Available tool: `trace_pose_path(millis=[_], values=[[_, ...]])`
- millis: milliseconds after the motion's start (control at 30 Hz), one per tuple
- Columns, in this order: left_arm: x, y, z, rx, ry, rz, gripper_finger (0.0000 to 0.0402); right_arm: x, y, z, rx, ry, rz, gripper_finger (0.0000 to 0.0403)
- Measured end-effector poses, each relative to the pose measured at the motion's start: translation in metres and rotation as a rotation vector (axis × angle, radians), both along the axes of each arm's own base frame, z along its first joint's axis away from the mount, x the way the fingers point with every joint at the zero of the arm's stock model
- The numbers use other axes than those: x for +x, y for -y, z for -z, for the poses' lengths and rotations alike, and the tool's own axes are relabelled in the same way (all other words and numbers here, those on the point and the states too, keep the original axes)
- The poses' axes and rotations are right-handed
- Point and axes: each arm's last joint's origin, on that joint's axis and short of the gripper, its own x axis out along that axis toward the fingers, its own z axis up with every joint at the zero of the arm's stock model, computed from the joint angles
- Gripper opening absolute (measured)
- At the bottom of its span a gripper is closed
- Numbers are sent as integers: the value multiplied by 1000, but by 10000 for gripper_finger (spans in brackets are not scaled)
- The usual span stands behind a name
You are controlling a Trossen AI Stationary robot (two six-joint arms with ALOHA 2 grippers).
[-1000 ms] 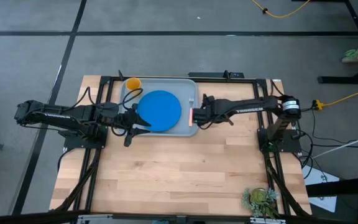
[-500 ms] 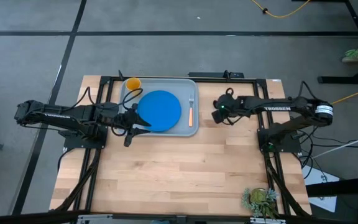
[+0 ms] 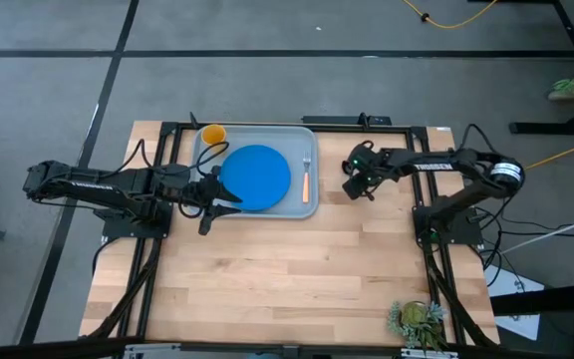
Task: Pick and place plate/cup/fork/spoon on tray
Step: Put the black spoon on the gray tray between the blue plate and the orange fork
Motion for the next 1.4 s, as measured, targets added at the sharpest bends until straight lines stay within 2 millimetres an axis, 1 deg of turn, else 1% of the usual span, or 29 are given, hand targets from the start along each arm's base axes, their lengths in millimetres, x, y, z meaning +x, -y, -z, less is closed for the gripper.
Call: trace_pose_path(millis=[133, 333, 433, 600, 733, 833, 933, 1033, 1133, 1233, 1267, 1400], values=[[0, 0, 0, 0, 0, 0, 122, 4, 2, 10, 9, -19, -7, 117], [0, 0, 0, 0, 1, 0, 122, 6, 3, 17, 29, -30, 41, 111], [0, 0, 0, 0, 0, 0, 122, 6, 3, 17, 36, -20, 82, 84], [0, 0, 0, 0, 1, 0, 122, 6, 3, 18, 42, -11, 116, 17], [0, 0, 0, 0, 1, 0, 122, 7, 2, 18, 53, 9, 177, 10], [0, 0, 0, 0, 0, 0, 122, 13, -3, 16, 46, 41, 216, 6], [0, 0, 0, 0, 0, 0, 122, 25, -8, 6, 39, 99, 247, 4], [0, 0, 0, 0, 1, 0, 122, 45, -12, -23, -6, 239, 271, 3], [0, 0, 0, 0, 0, 0, 122, 61, -17, -39, -52, 324, 329, 2], [0, 0, 0, 0, 0, 0, 122, 84, -20, -58, -81, 478, 379, 2], [0, 0, 0, 0, 1, 0, 122, 91, -21, -61, -79, 499, 397, 2], [0, 0, 0, 0, 0, 0, 122, 123, -17, -55, -60, 484, 443, 2]])
